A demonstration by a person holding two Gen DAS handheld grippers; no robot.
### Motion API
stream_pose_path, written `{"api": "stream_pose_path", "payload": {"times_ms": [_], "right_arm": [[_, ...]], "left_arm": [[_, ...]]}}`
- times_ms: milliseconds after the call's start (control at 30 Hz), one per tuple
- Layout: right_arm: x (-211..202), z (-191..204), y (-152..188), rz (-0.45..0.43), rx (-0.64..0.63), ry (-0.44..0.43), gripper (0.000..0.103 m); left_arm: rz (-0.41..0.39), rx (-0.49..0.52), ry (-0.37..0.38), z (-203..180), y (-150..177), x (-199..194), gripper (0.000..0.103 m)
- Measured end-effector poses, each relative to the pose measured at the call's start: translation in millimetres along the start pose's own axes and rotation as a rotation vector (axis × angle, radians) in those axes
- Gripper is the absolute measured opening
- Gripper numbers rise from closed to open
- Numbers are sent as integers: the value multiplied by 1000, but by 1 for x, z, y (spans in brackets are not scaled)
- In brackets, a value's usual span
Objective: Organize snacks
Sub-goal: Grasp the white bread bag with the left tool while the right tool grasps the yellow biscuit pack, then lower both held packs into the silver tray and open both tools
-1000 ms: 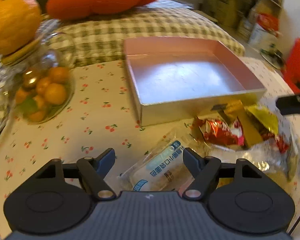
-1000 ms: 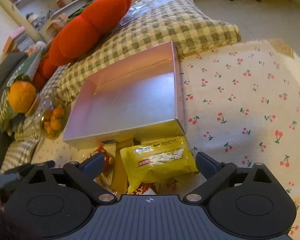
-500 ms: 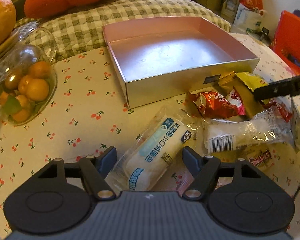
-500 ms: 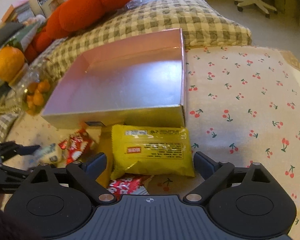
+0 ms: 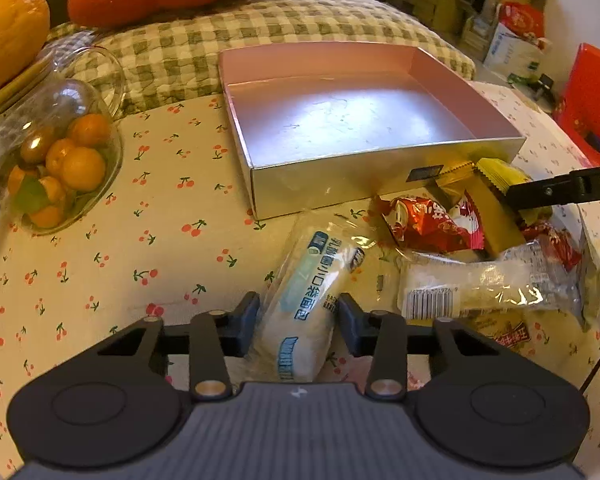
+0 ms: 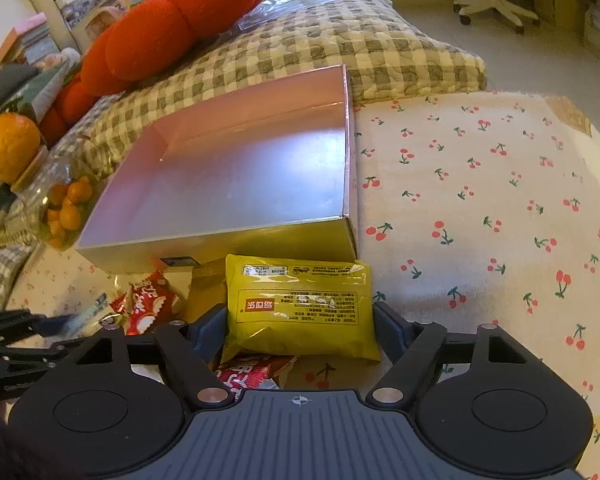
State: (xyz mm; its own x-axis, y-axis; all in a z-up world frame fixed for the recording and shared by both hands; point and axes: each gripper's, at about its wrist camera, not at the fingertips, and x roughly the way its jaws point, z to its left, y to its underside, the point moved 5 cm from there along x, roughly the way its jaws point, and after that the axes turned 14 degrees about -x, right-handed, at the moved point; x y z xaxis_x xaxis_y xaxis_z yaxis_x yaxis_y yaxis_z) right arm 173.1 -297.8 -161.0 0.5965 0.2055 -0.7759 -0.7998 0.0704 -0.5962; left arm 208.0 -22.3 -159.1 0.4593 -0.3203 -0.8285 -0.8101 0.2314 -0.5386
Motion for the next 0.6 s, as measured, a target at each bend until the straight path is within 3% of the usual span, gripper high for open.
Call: {"api": "stream_pose_path", "payload": {"times_ms": [367, 600], "right_arm": [[-17, 1, -5, -4, 62, -52, 75], [-31, 2, -14, -31, 100, -78, 75]], "left_arm": [[44, -108, 5, 1, 0, -6, 29], [8, -119, 14, -2, -5, -30, 29]]}}
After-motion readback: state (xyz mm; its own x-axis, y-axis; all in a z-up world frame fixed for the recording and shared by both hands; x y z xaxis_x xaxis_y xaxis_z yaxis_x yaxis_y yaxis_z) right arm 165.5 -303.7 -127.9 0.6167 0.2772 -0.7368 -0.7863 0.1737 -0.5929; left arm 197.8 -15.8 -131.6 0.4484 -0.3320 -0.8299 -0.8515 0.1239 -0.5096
